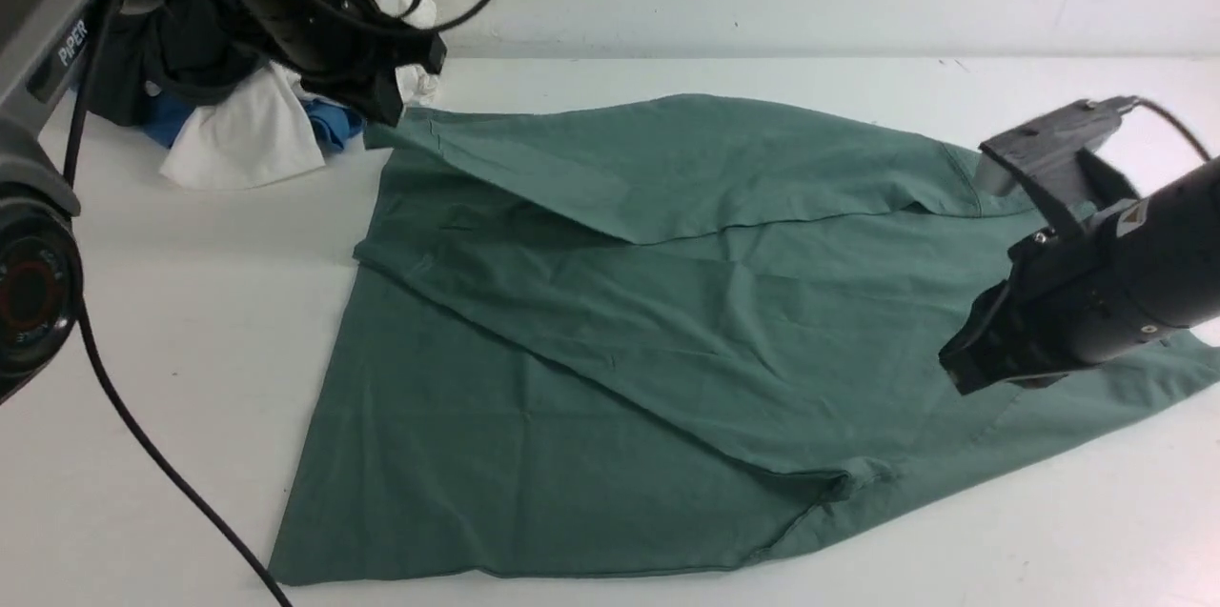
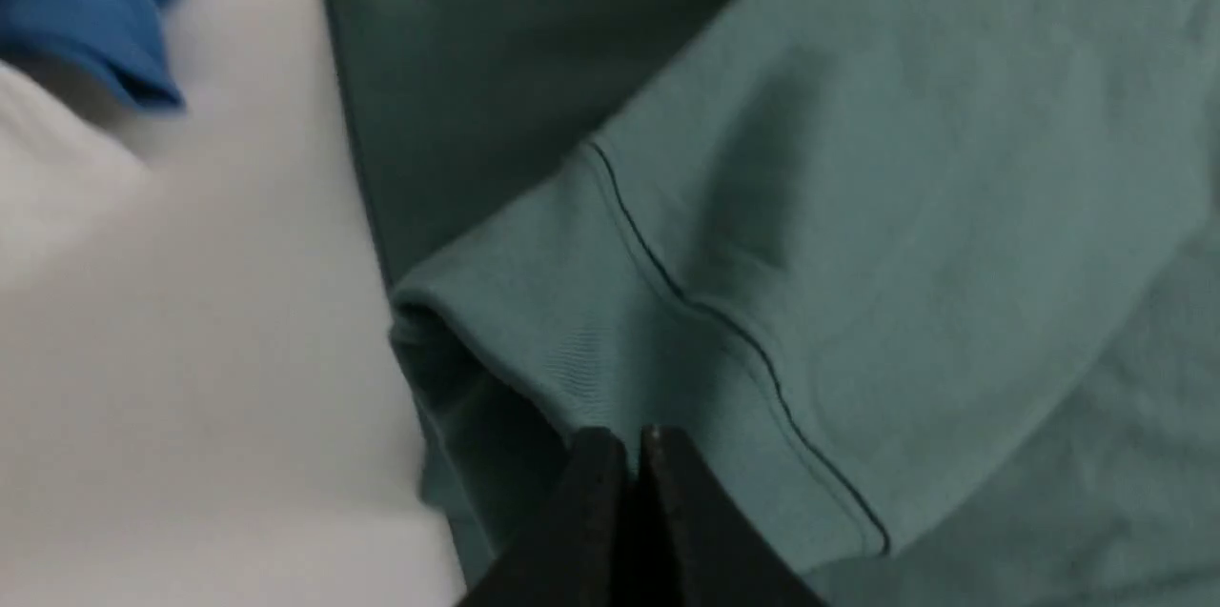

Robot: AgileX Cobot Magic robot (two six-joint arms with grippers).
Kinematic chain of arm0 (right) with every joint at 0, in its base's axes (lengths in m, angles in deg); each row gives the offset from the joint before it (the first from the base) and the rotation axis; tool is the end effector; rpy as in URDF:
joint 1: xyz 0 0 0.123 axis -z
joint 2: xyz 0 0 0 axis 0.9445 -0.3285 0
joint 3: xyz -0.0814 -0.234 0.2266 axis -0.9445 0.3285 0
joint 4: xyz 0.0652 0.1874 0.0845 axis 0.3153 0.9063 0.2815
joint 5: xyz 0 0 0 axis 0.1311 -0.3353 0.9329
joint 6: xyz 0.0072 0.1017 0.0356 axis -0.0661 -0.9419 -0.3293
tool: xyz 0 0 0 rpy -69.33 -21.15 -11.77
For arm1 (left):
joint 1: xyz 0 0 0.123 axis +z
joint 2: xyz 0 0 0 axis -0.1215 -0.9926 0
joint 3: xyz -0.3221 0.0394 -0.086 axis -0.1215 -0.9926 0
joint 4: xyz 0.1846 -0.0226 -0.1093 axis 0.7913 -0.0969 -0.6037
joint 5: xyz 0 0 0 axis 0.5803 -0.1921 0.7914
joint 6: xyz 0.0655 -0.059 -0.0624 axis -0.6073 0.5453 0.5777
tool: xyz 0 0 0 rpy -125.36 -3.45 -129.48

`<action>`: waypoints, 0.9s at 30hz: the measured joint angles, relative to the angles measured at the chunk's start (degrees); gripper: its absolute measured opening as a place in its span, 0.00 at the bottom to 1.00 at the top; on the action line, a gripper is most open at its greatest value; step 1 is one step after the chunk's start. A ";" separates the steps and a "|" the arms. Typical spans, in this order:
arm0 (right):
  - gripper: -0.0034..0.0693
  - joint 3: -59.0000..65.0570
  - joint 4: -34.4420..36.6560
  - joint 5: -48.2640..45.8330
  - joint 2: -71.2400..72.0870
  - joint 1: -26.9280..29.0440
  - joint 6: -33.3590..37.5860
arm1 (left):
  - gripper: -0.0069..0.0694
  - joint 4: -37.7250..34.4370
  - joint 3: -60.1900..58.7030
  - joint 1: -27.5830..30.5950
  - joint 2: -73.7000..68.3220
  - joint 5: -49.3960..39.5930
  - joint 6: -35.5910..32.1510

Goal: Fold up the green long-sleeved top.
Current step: Use the left arm to drag and drop the cuff onto the cuff closest to the left arm, then use both arms simultaneously to clamp the lower edge of the clothing fabric

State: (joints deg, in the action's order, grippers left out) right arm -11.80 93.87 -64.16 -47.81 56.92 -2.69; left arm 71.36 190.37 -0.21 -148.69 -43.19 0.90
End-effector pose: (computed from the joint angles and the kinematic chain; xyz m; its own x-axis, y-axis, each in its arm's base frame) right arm 0.2382 0.0842 0.3131 -0.7652 -0.4849 -0.4235 -0.5680 0.8181 0.0896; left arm 0.4801 -0.0815 0.3100 -0.8870 0.2020 -0.4152 0.2814 0.9494 -0.1393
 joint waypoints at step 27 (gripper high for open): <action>0.05 0.43 2.89 1.94 1.94 0.00 0.01 | 0.50 11.75 -38.79 -4.55 14.92 7.28 1.39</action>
State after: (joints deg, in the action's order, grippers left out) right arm -11.37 96.76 -62.22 -45.87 56.92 -2.68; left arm 83.10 151.57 -4.76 -133.77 -35.91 2.29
